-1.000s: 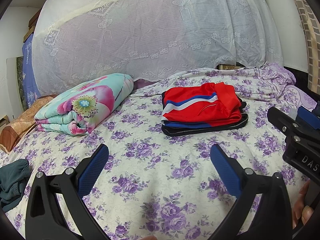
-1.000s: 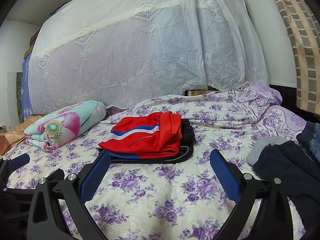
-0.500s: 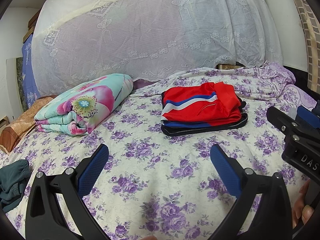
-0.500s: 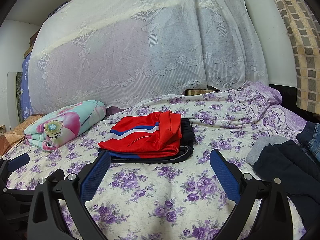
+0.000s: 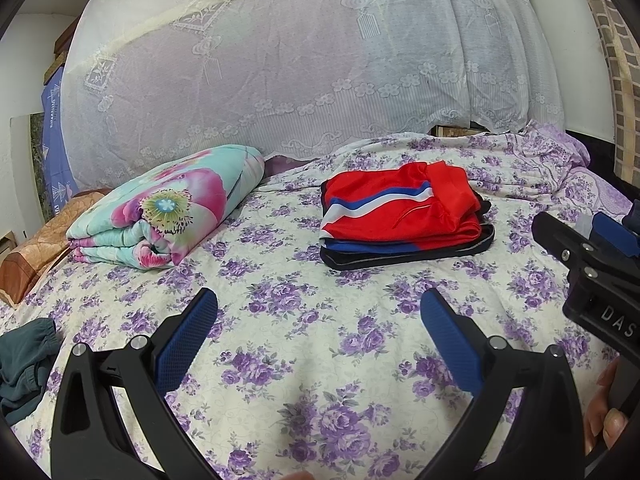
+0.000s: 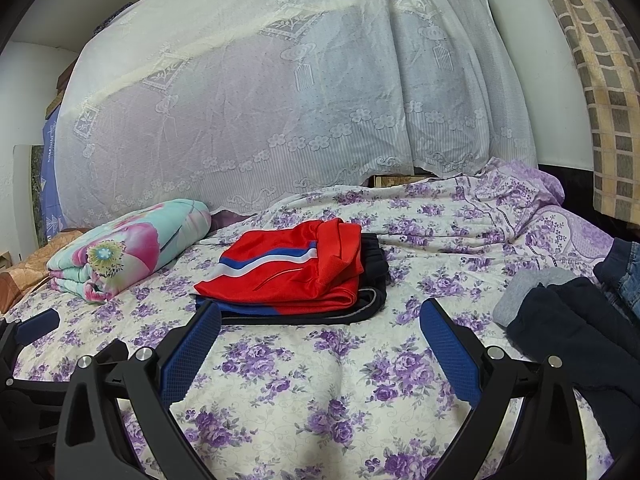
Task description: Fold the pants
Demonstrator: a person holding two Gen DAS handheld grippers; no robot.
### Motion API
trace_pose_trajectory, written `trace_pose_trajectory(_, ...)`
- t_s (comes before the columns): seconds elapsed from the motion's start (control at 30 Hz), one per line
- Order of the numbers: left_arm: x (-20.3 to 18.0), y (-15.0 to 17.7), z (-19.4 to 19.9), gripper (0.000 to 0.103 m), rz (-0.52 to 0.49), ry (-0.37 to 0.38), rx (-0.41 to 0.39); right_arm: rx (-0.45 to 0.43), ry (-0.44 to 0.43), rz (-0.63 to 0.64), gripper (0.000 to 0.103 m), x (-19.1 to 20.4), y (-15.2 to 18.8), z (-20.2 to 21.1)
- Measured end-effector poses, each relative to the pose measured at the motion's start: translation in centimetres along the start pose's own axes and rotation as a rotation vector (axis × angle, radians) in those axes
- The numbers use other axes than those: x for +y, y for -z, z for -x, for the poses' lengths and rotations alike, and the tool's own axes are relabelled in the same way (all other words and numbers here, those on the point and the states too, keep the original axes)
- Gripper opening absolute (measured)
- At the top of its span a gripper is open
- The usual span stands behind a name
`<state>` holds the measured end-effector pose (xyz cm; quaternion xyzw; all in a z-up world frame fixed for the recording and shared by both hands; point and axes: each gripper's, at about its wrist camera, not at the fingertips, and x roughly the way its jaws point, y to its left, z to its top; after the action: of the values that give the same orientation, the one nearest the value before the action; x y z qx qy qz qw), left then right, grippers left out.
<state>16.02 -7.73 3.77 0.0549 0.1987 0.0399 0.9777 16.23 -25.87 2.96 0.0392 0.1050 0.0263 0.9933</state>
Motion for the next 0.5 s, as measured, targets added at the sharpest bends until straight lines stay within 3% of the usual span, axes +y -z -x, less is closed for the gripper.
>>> trace_pose_trajectory(0.5,0.02,-0.14,-0.05,0.099,-0.014,0.008,0.0,0.014,0.004,-0.043,0.1,-0.49,-0.35,-0.18)
